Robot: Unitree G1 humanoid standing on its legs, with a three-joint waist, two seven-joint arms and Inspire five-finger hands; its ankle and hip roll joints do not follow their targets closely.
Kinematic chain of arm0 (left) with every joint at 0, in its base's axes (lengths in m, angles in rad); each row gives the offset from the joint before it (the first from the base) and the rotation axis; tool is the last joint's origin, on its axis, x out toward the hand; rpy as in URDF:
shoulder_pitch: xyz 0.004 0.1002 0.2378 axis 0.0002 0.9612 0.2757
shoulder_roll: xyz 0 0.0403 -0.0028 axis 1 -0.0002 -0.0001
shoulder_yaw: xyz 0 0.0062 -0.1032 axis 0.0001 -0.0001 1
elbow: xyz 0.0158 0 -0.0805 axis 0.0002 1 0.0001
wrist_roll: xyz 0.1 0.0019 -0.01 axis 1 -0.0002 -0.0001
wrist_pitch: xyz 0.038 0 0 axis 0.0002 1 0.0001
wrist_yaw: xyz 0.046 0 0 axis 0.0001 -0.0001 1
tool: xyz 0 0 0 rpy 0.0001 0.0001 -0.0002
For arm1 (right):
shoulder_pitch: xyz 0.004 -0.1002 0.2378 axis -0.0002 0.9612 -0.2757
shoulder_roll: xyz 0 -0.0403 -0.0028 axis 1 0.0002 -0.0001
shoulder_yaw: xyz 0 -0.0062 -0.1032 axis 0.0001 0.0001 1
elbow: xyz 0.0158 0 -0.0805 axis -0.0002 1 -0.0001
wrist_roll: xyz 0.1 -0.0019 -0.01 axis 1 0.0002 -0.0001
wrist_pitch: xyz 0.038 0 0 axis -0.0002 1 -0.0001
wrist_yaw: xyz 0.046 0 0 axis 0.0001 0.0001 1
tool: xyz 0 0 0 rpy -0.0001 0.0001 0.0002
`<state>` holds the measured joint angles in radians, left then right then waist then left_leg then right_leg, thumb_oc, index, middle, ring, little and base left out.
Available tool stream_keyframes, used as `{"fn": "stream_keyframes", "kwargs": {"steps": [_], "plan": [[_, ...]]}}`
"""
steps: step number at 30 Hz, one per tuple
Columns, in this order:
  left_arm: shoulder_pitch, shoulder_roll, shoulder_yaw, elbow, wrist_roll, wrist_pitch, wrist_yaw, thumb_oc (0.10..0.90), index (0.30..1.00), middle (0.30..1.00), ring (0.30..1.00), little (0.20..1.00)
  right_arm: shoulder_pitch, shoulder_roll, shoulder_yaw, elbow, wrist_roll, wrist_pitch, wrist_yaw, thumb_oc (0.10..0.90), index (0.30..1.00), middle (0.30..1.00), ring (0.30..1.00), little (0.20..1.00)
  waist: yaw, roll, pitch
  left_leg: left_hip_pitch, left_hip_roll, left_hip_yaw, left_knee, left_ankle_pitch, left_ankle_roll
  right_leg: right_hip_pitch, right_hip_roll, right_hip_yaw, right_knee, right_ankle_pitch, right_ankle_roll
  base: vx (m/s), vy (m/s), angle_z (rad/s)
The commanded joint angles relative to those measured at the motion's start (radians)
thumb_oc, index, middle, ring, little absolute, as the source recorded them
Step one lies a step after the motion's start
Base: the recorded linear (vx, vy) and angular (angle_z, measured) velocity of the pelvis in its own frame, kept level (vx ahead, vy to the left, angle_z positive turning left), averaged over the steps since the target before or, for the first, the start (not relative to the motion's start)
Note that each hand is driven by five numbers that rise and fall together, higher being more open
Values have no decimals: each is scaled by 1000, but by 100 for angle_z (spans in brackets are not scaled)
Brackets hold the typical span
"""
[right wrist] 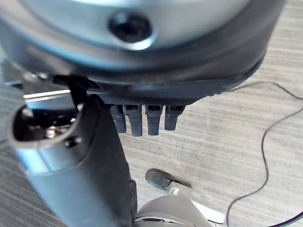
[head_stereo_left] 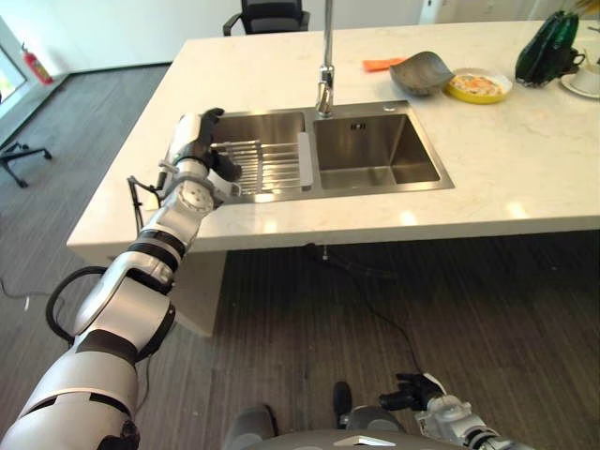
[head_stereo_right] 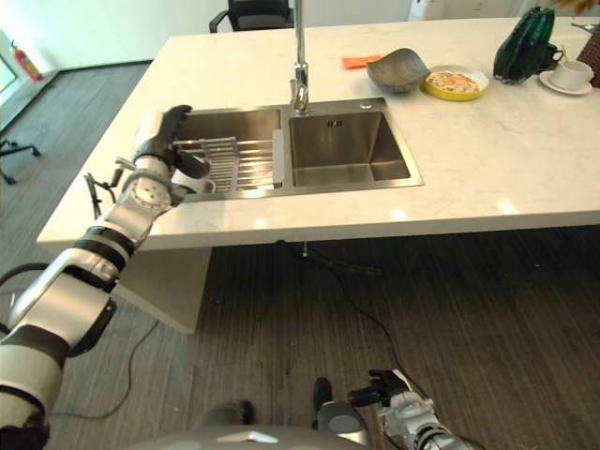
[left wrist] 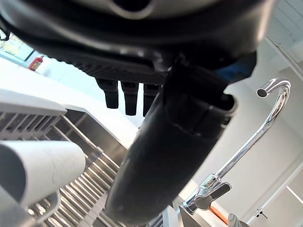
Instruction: Place the dishes in the dishwasher.
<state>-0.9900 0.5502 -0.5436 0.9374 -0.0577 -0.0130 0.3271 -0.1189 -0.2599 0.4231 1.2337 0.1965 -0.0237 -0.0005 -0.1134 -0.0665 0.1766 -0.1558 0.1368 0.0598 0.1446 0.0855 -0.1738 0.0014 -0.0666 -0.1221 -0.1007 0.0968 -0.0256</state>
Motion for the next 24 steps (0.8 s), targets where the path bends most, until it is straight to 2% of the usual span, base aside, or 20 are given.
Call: {"fn": "stream_keyframes", "kwargs": {"steps": [1, 2, 3, 5, 7, 8, 9, 10, 11, 12, 14, 15, 17, 18, 20, 21, 24], "plan": [[-171, 59, 81, -103, -60, -90, 84, 800, 900, 900, 900, 900, 43, -52, -66, 14, 34, -8, -16, 800, 900, 900, 900, 900, -10, 40, -18, -2, 109, 75, -142, 53, 8, 177, -64, 23, 13, -175, 167, 106, 83, 10], [-171, 59, 81, -103, -60, -90, 84, 800, 900, 900, 900, 900, 43, -52, -66, 14, 34, -8, -16, 800, 900, 900, 900, 900, -10, 40, -18, -2, 109, 75, -142, 53, 8, 177, -64, 23, 13, -175, 167, 262, 288, 40], [-151, 80, 83, -198, -54, -102, 81, 800, 900, 900, 900, 900, 54, -50, -101, -6, 48, -16, -24, 800, 900, 900, 900, 900, -2, 54, -26, 13, 111, 56, -197, 72, 3, 186, -89, 30, 20, -187, 194, 298, 453, 33], [-93, 61, 106, -295, -23, -104, 81, 800, 900, 900, 900, 900, 71, -37, -119, -41, 43, -19, -27, 800, 900, 900, 900, 900, -16, 63, -58, 57, 83, 94, -208, 60, 14, 185, -163, 39, 73, -179, 237, 361, 574, -28], [-59, 78, 115, -352, 2, -96, 81, 800, 900, 900, 900, 900, 65, -8, -153, -67, 100, -20, -28, 800, 900, 900, 900, 900, -19, 60, -77, 110, 41, 117, -222, 22, 45, 132, -204, 69, 199, -161, 254, 237, 397, -50], [-58, 82, 111, -370, 11, -84, 84, 800, 900, 900, 900, 900, 56, 5, -177, -84, 160, -21, -31, 800, 900, 900, 900, 900, -24, 56, -68, 132, 20, 126, -220, 6, 64, 84, -214, 108, 323, -144, 253, 165, 397, -54], [-61, 83, 101, -378, 22, -81, 87, 800, 900, 900, 900, 900, 50, 19, -191, -108, 224, -30, -29, 800, 900, 900, 900, 900, -36, 62, -52, 147, 10, 130, -218, 0, 82, 37, -202, 144, 444, -112, 244, 73, 255, -71], [-62, 83, 101, -378, 22, -81, 87, 800, 900, 900, 900, 900, 50, 19, -191, -108, 224, -30, -29, 800, 900, 900, 900, 900, -33, 64, -53, 144, 14, 133, -219, 3, 82, 31, -198, 149, 444, -107, 244, 41, 231, -61], [-70, 90, 98, -370, 42, -76, 91, 800, 900, 900, 900, 900, 49, 27, -183, -116, 230, -32, -16, 800, 900, 900, 900, 900, -48, 75, -38, 158, 11, 123, -227, -6, 90, -20, -158, 182, 505, -103, 234, 139, 213, -30], [-62, 117, 122, -380, 76, -71, 104, 800, 900, 900, 900, 900, 40, 35, -169, -132, 232, -34, -11, 800, 900, 900, 900, 900, -61, 75, -29, 187, -6, 134, -232, -36, 87, -100, -124, 122, 410, -126, 219, 231, 206, -5], [-60, 154, 149, -398, 125, -54, 122, 800, 900, 900, 900, 900, 17, 34, -164, -99, 210, -32, -32, 800, 900, 900, 900, 900, -52, 67, -25, 214, -10, 159, -232, -56, 80, -81, -153, -4, 234, -102, 215, 275, 30, -42], [-44, 156, 146, -369, 97, -53, 92, 800, 900, 900, 900, 900, 27, 40, -158, -74, 207, -21, -15, 800, 900, 900, 900, 900, -39, 60, -33, 228, -1, 144, -228, -49, 77, -29, -154, -20, 200, -104, 217, 175, -33, -55], [-43, 144, 147, -359, 92, -66, 88, 800, 900, 900, 900, 900, 39, 40, -156, -65, 206, -16, -6, 800, 900, 900, 900, 900, -39, 55, -39, 226, 3, 135, -225, -48, 74, -7, -146, -3, 170, -109, 214, 120, -79, -10], [38, 173, 200, -437, 74, -93, 88, 800, 900, 900, 900, 900, 65, 33, -174, -48, 185, -13, -10, 800, 900, 900, 900, 900, -20, 49, -62, 235, 14, 144, -228, -51, 63, 35, -150, -44, 92, -84, 219, 122, -96, 43], [52, 175, 209, -448, 76, -88, 87, 800, 900, 900, 900, 900, 67, 30, -170, -48, 185, -13, -10, 800, 900, 900, 900, 900, -25, 52, -63, 237, 14, 143, -228, -52, 62, 43, -149, -47, 80, -77, 220, 97, -47, 23], [112, 199, 254, -533, 108, -85, 80, 800, 900, 900, 900, 900, 80, 26, -195, -23, 169, -9, -13, 800, 900, 900, 900, 900, -13, 48, -81, 247, 25, 156, -228, -55, 54, 76, -145, -47, 40, -73, 221, 142, -49, -19], [204, 195, 307, -582, 131, -82, 63, 800, 900, 900, 900, 900, 102, 17, -208, 4, 155, -2, -7, 800, 900, 900, 900, 900, -12, 48, -96, 267, 40, 159, -231, -58, 43, 110, -138, -53, 20, -85, 219, 140, -52, -11]]}}
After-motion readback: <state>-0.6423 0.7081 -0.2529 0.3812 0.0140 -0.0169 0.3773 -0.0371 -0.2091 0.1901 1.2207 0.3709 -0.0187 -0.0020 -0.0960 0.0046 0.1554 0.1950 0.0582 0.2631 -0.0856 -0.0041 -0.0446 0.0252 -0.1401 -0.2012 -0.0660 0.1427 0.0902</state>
